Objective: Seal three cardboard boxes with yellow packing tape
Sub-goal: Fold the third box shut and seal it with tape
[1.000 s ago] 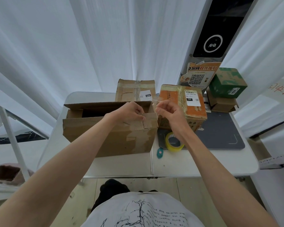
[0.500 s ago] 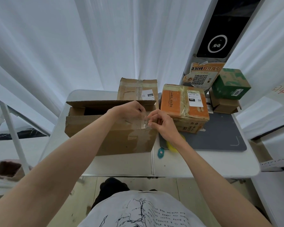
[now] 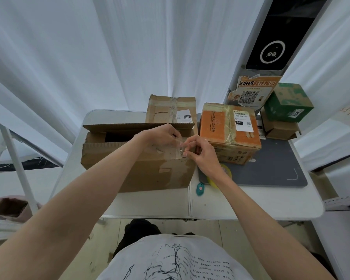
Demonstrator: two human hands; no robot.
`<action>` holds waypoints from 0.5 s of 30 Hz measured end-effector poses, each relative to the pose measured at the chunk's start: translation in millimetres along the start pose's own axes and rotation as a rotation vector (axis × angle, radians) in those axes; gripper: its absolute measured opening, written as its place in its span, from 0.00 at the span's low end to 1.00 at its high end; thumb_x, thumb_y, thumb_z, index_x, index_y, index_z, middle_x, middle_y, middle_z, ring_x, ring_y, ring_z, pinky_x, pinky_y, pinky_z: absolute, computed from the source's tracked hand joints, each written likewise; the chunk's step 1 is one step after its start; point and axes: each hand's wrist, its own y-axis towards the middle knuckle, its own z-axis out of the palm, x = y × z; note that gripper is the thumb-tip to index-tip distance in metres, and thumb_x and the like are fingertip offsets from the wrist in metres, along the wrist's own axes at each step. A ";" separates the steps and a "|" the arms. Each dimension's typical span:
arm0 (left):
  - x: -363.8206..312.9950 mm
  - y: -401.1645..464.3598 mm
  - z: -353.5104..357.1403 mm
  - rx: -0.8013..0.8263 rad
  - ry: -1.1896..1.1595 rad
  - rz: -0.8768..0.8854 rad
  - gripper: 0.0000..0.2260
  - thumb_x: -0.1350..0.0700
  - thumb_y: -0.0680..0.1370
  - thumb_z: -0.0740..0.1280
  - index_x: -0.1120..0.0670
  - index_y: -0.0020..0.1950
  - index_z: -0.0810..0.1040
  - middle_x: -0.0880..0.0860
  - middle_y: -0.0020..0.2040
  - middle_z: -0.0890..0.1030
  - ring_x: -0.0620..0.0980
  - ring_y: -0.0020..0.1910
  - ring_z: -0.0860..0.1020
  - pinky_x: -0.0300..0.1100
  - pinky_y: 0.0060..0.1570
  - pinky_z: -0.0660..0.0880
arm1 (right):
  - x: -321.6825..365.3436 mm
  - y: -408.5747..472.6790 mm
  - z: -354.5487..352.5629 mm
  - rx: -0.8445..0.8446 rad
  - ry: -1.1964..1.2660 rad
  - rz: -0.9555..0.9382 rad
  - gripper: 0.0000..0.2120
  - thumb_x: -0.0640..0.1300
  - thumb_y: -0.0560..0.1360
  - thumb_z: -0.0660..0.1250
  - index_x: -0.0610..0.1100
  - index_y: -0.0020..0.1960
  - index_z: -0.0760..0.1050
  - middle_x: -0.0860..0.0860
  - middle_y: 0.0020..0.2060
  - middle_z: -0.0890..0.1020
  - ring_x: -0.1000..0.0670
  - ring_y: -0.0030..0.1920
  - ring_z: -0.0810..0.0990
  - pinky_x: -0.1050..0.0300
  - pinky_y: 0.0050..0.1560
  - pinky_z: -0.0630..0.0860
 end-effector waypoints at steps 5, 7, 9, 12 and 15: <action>0.4 0.5 -1.1 0.010 -0.022 0.006 0.05 0.53 0.82 0.68 0.51 0.49 0.83 0.49 0.43 0.83 0.45 0.40 0.81 0.33 0.34 0.74 | -1.6 2.4 0.9 -0.011 -0.010 -0.009 0.11 0.38 0.74 0.75 0.50 0.52 0.78 0.55 0.39 0.84 0.55 0.49 0.78 0.56 0.57 0.68; 1.4 1.6 -1.2 0.014 -0.028 0.013 0.05 0.54 0.82 0.68 0.51 0.48 0.83 0.48 0.41 0.83 0.44 0.39 0.81 0.33 0.35 0.74 | -2.1 2.6 1.6 -0.015 -0.012 -0.016 0.11 0.38 0.74 0.75 0.50 0.52 0.78 0.55 0.39 0.83 0.54 0.49 0.77 0.55 0.57 0.68; 0.4 0.6 -1.0 0.012 -0.035 0.010 0.05 0.55 0.82 0.68 0.51 0.48 0.83 0.46 0.38 0.82 0.41 0.34 0.80 0.30 0.31 0.73 | -3.2 2.3 2.4 -0.018 -0.014 -0.021 0.11 0.38 0.74 0.75 0.50 0.51 0.79 0.55 0.39 0.84 0.52 0.49 0.77 0.53 0.56 0.69; 1.4 1.5 -0.7 0.010 -0.014 0.023 0.05 0.54 0.82 0.68 0.50 0.48 0.83 0.46 0.39 0.81 0.43 0.35 0.79 0.30 0.29 0.72 | -4.4 1.9 3.2 -0.021 -0.019 -0.011 0.12 0.38 0.74 0.75 0.51 0.52 0.79 0.55 0.39 0.84 0.50 0.50 0.76 0.53 0.55 0.69; 1.0 1.0 -1.0 0.013 -0.027 0.018 0.05 0.53 0.82 0.68 0.51 0.50 0.83 0.47 0.41 0.82 0.44 0.36 0.80 0.31 0.31 0.73 | -3.6 2.5 3.5 -0.024 -0.016 -0.008 0.12 0.38 0.73 0.76 0.52 0.51 0.78 0.55 0.39 0.84 0.50 0.51 0.77 0.55 0.55 0.69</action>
